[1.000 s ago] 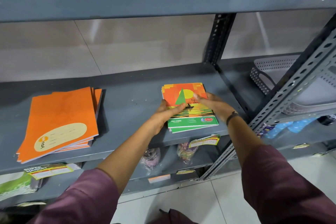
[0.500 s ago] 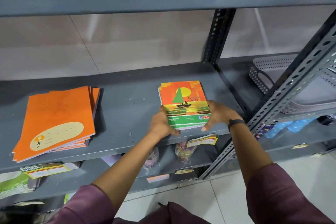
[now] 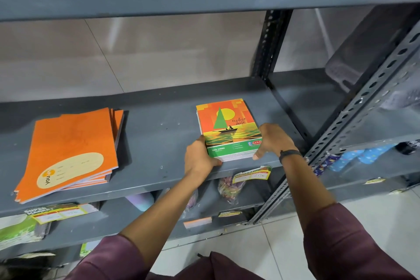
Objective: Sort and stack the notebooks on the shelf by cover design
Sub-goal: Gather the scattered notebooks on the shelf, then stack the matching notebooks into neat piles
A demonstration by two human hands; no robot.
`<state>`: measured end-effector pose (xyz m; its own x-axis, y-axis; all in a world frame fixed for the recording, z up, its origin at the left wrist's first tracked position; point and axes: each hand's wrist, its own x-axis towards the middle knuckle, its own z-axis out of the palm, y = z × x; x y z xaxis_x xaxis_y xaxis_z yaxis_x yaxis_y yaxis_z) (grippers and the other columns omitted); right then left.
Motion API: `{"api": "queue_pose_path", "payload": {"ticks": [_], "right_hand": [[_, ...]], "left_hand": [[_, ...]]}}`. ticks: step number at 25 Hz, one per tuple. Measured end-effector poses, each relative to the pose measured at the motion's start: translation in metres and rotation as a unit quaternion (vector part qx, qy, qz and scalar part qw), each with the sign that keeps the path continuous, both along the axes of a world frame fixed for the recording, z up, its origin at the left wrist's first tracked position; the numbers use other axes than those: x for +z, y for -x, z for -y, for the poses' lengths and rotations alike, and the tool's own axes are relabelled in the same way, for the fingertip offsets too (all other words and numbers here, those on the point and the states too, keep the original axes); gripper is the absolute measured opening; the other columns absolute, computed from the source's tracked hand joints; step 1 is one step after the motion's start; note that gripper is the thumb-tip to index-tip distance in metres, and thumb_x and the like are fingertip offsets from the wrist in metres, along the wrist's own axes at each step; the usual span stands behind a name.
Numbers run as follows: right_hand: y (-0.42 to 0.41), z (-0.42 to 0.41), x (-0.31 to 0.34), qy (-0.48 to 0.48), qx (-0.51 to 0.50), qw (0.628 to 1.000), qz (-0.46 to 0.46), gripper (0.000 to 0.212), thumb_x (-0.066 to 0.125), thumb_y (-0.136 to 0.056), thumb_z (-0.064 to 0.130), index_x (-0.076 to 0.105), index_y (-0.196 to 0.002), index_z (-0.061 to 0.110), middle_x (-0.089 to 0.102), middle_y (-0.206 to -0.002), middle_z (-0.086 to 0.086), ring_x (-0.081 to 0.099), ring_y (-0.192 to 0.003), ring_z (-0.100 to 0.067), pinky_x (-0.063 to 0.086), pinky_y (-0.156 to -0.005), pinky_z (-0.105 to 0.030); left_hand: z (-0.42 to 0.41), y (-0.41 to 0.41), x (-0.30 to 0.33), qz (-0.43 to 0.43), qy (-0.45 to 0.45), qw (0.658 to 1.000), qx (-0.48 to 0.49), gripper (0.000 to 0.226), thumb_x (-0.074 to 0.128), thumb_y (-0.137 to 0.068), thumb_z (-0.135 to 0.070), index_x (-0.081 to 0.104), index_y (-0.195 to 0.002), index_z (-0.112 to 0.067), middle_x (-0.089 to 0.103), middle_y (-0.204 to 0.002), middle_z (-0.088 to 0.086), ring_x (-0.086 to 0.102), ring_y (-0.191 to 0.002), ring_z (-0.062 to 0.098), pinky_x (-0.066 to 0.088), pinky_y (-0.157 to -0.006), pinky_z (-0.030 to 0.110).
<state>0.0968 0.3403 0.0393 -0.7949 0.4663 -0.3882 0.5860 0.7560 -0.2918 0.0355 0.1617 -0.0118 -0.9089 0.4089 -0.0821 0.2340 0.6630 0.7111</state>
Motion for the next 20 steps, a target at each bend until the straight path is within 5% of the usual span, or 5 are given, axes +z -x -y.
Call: {"api": "queue_pose_path", "payload": {"ticks": [6,10,13,16,20], "right_hand": [[0.001,0.006,0.014,-0.030,0.052,0.996,0.070,0.085,0.087,-0.064,0.020,0.043,-0.133,-0.002,0.054,-0.134,-0.018,0.052,-0.125,-0.034,0.045,-0.104,-0.044],[0.022,0.043,0.029,-0.083,0.090,0.990,-0.066,0.096,0.081,-0.070,0.038,0.032,-0.142,-0.003,0.045,-0.142,-0.020,0.043,-0.132,-0.035,0.040,-0.108,-0.041],[0.050,0.093,0.022,0.063,0.120,0.973,-0.188,0.071,0.067,-0.084,0.039,0.044,-0.138,0.001,0.050,-0.142,-0.018,0.047,-0.132,-0.030,0.038,-0.106,-0.036],[0.076,0.151,-0.009,0.292,0.052,0.938,-0.179,0.067,0.055,-0.093,0.035,0.037,-0.138,-0.011,0.040,-0.147,-0.026,0.041,-0.136,-0.035,0.033,-0.114,-0.046],[0.109,0.207,-0.034,0.486,-0.073,0.858,-0.151,0.057,0.044,-0.098,0.037,0.036,-0.143,0.001,0.033,-0.156,-0.010,0.032,-0.144,-0.024,0.026,-0.120,-0.040]], "left_hand": [[0.004,0.007,0.004,0.076,-0.037,0.996,-0.023,0.069,0.087,-0.053,-0.016,0.055,-0.113,-0.010,0.067,-0.117,0.008,0.062,-0.106,0.026,0.048,-0.087,0.030],[0.021,0.016,0.013,0.130,-0.046,0.987,-0.081,0.081,0.085,-0.057,-0.011,0.043,-0.127,-0.006,0.057,-0.131,0.009,0.051,-0.122,0.026,0.039,-0.090,0.022],[0.068,0.033,0.020,0.100,-0.114,0.988,-0.043,0.073,0.072,-0.075,-0.009,0.035,-0.137,0.001,0.041,-0.145,0.016,0.040,-0.133,0.025,0.033,-0.111,0.033],[0.162,0.057,0.021,-0.060,-0.187,0.974,0.114,0.040,0.054,-0.088,-0.008,0.050,-0.128,-0.002,0.055,-0.133,0.018,0.053,-0.122,0.028,0.042,-0.105,0.043],[0.294,0.097,0.010,-0.146,-0.207,0.864,0.434,0.036,0.045,-0.087,-0.008,0.056,-0.121,-0.003,0.061,-0.125,0.019,0.057,-0.114,0.032,0.040,-0.099,0.032]]}}
